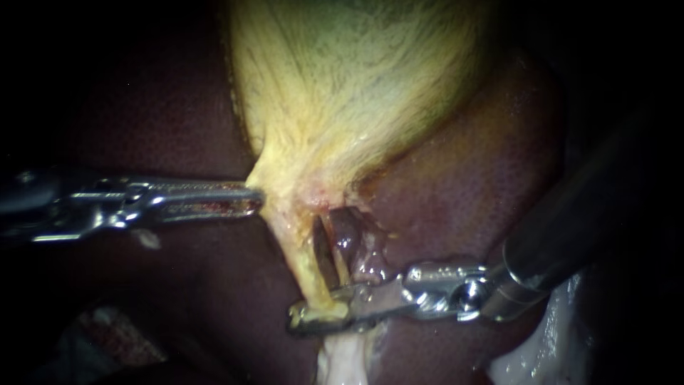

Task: Going back first clip left tube

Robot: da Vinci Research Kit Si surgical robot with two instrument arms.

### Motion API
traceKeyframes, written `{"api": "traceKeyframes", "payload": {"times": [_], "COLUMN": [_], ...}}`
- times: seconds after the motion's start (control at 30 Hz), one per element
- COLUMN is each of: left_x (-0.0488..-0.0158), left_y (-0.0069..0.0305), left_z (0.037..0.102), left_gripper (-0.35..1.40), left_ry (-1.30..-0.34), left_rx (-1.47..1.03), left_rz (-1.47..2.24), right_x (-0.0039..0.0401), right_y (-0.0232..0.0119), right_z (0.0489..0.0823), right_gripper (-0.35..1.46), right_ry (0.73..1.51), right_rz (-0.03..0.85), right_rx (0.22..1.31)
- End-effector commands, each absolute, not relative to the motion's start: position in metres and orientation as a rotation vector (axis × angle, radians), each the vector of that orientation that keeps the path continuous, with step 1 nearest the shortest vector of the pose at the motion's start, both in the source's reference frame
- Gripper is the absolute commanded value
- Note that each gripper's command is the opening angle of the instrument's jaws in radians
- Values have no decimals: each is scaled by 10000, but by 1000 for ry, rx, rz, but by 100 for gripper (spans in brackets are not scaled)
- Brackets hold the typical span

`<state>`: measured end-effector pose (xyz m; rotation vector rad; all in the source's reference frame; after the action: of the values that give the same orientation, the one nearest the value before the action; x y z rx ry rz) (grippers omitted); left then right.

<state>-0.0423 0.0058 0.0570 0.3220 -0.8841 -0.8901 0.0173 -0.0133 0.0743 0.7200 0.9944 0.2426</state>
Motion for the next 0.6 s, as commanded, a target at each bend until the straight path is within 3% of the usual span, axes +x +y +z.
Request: {"api": "traceKeyframes", "payload": {"times": [0.03,0.27,0.6], "left_x": [-423,-423,-422], "left_y": [58,57,56], "left_z": [570,570,569], "left_gripper": [-35,-35,-35], "left_ry": [-884,-884,-884], "left_rx": [322,322,322], "left_rz": [-891,-891,-891], "right_x": [174,176,164], "right_y": [-133,-126,-115], "right_z": [742,740,739], "right_gripper": [52,60,60], "right_ry": [1012,1060,1075], "right_rz": [218,119,49], "right_rx": [693,473,412]}}
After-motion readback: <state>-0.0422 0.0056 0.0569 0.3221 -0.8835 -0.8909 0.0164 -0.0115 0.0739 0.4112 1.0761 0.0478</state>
